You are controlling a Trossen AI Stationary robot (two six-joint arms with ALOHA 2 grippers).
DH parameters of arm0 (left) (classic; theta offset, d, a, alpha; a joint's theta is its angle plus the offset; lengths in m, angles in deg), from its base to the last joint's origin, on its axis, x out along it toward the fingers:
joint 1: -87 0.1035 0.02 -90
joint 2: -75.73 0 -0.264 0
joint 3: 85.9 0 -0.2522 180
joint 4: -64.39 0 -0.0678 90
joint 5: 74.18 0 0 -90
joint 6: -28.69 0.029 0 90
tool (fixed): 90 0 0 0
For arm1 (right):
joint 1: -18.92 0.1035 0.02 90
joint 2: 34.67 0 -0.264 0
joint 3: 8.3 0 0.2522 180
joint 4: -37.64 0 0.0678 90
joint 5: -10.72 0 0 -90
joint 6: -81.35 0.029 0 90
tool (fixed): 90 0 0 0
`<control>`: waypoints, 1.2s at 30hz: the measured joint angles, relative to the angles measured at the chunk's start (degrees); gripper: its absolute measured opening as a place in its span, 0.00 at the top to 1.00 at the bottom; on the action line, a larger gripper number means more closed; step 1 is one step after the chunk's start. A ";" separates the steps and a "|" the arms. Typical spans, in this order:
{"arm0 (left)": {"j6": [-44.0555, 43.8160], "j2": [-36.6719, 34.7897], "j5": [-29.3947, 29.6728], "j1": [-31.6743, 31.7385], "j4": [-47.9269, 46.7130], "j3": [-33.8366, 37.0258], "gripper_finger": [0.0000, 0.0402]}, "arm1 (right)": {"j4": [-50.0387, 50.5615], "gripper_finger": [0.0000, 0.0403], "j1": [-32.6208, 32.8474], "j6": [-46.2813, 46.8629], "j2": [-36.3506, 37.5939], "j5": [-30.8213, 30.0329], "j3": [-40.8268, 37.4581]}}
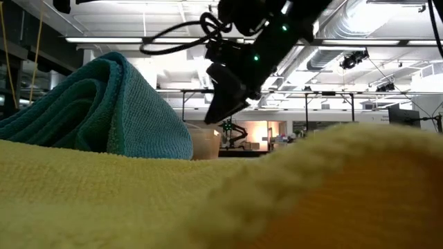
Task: Fold microfiber towels
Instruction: Put the gray microfiber cloth into the orange bin
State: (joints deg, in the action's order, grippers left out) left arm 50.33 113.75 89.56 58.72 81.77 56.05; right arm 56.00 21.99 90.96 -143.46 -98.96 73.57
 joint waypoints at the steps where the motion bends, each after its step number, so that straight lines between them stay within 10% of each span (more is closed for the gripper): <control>1: 0.00 0.00 0.00 0.00 0.00 0.00 1.00 | -4.38 0.74 0.34 -0.05 -0.35 0.83 -1.66; 6: 0.00 0.00 0.00 0.00 0.04 0.00 1.00 | -19.27 0.98 -1.33 2.22 -3.31 3.92 -6.16; 20: 0.13 0.00 -0.20 0.00 0.07 0.00 1.00 | -22.53 1.00 -7.88 0.47 -7.11 -6.17 -5.26; 29: 0.57 0.00 -0.15 0.00 0.11 0.00 1.00 | -18.20 1.00 -9.26 -2.77 1.98 4.13 -4.55; 36: 0.44 0.00 -1.48 -0.02 1.86 0.00 1.00 | 5.02 1.00 -16.31 2.10 -2.77 11.82 15.12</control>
State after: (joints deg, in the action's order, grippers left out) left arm 50.77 113.75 88.08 58.70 83.62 56.05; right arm 61.03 5.67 93.06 -146.22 -87.14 88.69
